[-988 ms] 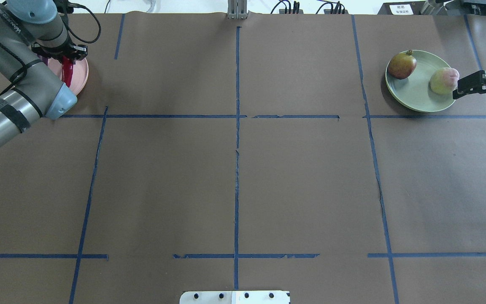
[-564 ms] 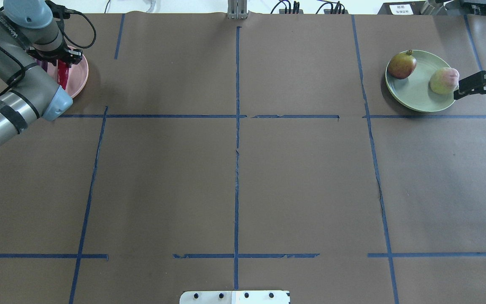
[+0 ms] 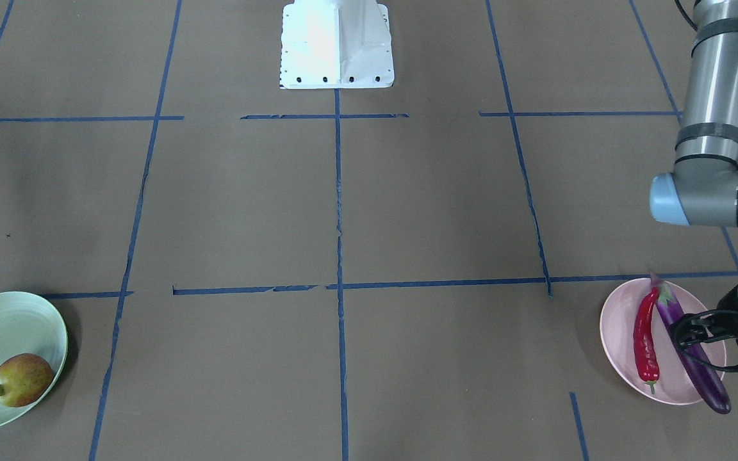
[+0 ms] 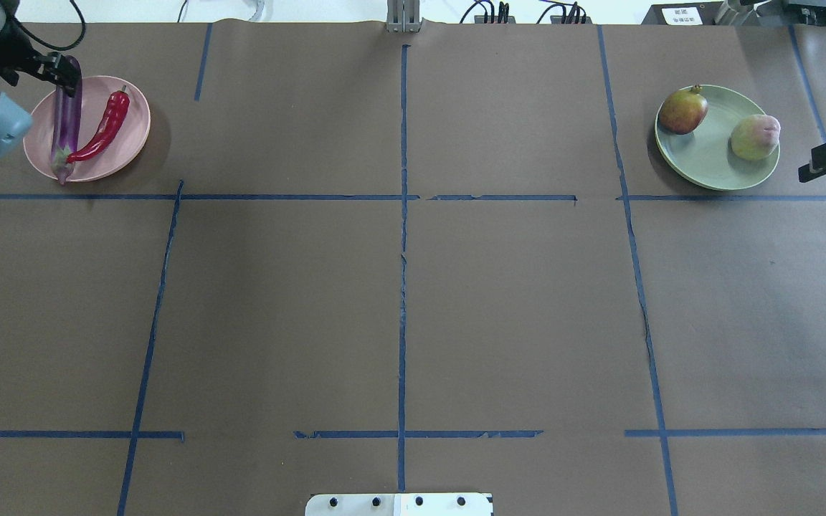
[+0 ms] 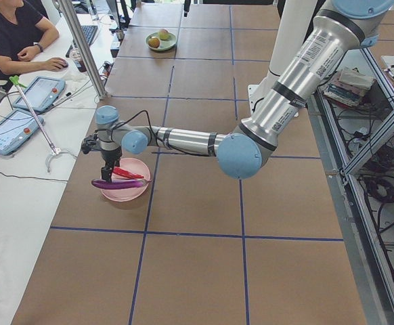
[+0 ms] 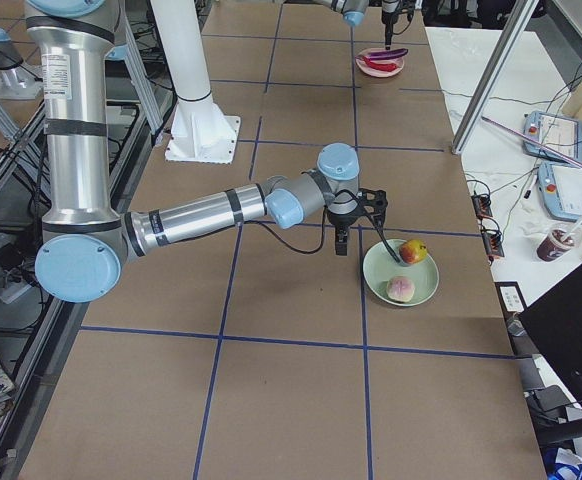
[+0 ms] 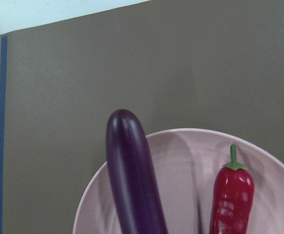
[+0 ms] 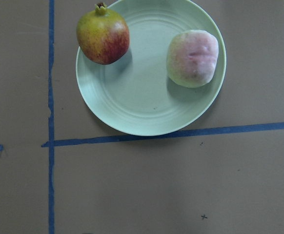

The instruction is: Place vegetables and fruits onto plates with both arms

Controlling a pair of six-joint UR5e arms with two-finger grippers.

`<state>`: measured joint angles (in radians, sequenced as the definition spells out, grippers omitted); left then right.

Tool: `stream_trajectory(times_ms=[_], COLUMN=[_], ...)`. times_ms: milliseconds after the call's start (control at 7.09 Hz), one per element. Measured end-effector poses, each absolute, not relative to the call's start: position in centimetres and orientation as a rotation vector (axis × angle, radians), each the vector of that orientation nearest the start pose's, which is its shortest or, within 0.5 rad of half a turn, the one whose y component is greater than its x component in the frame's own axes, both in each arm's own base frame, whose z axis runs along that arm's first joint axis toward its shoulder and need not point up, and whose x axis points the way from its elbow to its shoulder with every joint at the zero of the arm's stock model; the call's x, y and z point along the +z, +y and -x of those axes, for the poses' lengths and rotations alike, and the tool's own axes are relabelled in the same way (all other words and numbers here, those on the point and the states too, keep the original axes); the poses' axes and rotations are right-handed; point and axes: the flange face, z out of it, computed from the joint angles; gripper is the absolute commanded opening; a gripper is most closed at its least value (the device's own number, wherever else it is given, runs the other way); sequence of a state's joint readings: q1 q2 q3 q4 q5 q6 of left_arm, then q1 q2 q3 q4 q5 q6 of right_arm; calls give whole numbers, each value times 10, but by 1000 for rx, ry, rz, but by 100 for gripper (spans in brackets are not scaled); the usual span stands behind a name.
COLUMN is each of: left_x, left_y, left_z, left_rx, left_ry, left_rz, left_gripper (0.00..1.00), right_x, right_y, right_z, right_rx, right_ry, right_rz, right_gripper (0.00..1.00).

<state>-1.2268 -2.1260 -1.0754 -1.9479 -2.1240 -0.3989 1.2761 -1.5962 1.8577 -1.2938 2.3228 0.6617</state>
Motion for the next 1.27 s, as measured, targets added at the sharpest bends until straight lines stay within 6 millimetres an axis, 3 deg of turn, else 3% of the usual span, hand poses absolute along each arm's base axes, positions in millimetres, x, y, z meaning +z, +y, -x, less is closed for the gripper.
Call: stream_trajectory(times_ms=[282, 564, 847, 1270], left_x=[571, 609, 636, 669], left_y=[-675, -614, -566, -503], left_z=[-94, -30, 9, 33], left_rx=[130, 126, 81, 56], left_ry=[777, 857, 905, 883], left_rz=[-204, -201, -184, -165], left_gripper=[100, 100, 100, 100], right_x=[528, 554, 574, 596], right_y=[-471, -457, -447, -431], right_z=[46, 7, -26, -43], right_rx=[90, 41, -22, -71], right_ry=[-882, -858, -833, -820], right_rz=[-125, -118, -86, -42], right_gripper=[100, 100, 100, 100])
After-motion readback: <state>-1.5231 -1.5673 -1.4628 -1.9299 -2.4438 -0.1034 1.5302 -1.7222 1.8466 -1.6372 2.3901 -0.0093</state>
